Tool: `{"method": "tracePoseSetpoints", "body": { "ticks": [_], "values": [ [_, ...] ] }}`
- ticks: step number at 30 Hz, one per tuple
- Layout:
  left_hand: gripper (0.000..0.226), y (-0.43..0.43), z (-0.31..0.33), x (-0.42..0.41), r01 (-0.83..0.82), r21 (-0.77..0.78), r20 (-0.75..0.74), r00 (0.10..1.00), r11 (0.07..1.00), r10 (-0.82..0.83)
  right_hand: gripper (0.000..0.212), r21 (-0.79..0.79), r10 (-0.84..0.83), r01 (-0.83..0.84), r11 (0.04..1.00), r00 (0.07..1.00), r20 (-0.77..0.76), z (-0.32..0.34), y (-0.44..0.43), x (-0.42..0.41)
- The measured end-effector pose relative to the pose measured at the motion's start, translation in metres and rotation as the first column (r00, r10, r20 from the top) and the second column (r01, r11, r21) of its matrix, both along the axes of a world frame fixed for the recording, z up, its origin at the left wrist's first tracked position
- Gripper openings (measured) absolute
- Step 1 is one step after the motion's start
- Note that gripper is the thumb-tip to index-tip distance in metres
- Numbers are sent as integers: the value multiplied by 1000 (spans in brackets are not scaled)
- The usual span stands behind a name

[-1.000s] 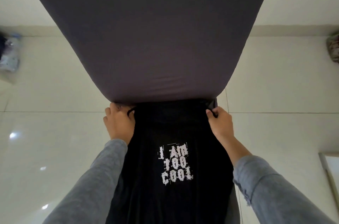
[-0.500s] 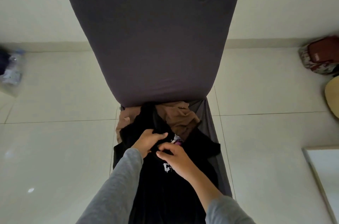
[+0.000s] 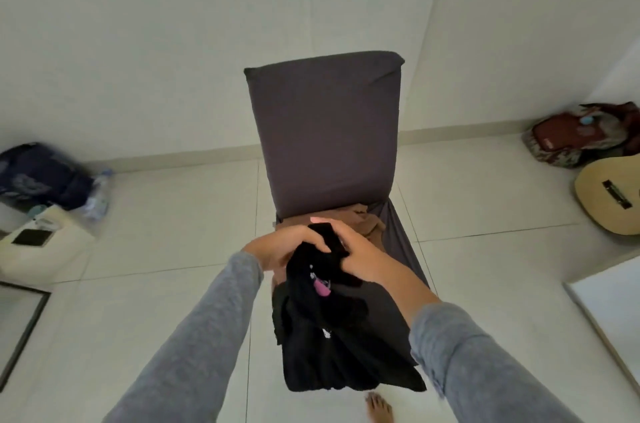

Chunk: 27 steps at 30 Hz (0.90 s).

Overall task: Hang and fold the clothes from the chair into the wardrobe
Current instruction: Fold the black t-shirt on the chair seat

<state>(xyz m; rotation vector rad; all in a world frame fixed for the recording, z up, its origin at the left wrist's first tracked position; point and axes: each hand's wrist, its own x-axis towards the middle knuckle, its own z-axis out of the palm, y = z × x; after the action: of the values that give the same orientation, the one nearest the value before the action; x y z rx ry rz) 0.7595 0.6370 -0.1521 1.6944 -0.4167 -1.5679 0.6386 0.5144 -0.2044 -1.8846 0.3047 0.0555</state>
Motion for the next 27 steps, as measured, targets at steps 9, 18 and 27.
{"method": "tracePoseSetpoints", "body": {
  "ticks": [9, 18, 27],
  "values": [
    [42, 80, 135, -9, 70, -181, 473, 881, 981, 25, 10, -217, -212, 196, 956, 976, -52, 106, 44, -26],
    [42, 109, 227, -47, -161, -603, 754, 207, 782, 624, 29, -500, -582, 676, 542, 731, 358, 239, 53, -62],
    [32, 155, 254, -101, -263, -669, 732, -69, 696, 678, 22, -278, -706, 825, 493, 565, 427, 275, 47, -155]
  ]
}}
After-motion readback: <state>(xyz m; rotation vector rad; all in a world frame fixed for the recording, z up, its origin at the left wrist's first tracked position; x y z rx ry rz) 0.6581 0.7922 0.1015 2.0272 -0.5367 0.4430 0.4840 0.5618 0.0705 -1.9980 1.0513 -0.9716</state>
